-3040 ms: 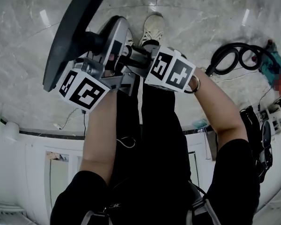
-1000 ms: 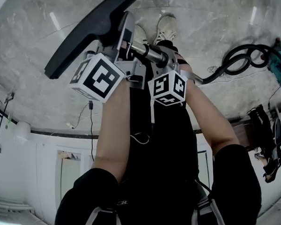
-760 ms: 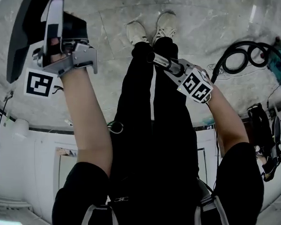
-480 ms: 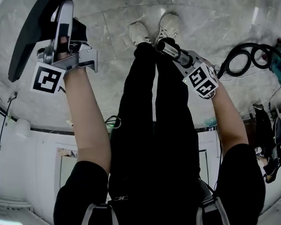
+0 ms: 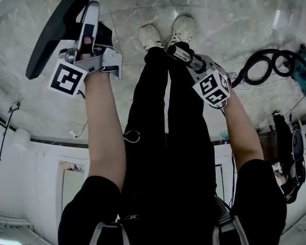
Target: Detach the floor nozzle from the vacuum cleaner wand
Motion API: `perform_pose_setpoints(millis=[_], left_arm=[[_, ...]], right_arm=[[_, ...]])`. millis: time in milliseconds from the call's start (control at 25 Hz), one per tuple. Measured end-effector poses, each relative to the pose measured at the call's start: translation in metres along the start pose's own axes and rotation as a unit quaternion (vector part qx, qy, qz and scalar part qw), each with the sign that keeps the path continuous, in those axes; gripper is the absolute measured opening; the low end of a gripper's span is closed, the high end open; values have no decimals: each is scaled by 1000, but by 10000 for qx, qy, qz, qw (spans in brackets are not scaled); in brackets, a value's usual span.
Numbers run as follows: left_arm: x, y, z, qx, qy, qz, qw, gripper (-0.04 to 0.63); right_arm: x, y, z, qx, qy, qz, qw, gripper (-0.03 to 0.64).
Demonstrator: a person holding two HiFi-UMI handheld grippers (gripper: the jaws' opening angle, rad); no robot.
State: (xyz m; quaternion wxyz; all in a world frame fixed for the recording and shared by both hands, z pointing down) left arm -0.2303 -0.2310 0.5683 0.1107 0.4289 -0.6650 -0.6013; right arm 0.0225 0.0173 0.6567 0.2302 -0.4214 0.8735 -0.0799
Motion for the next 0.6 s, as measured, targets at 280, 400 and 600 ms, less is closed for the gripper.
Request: perform_pose_setpoints(millis=[280,400,600], left_arm=[[-10,-1,-4,-102,-140,211,9996,71],[-12,-1,-7,-231,-271,359,9987,71],[-17,-6,-4,-206,-273,471,9983,71]], right_arm=[[0,8,-18,53,132,56,9999,54],[0,5,-25,47,176,36,9998,54],[5,5,-26,136,207,14,9997,54]])
Point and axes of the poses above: the fingertips, and each gripper's own axes: z backward along the fingers, y to its left, x out of its top, the point moved 8 cm from there along z, backward along the fingers, and after that the axes turned 6 degrees about -x, right-handed, at the moved point
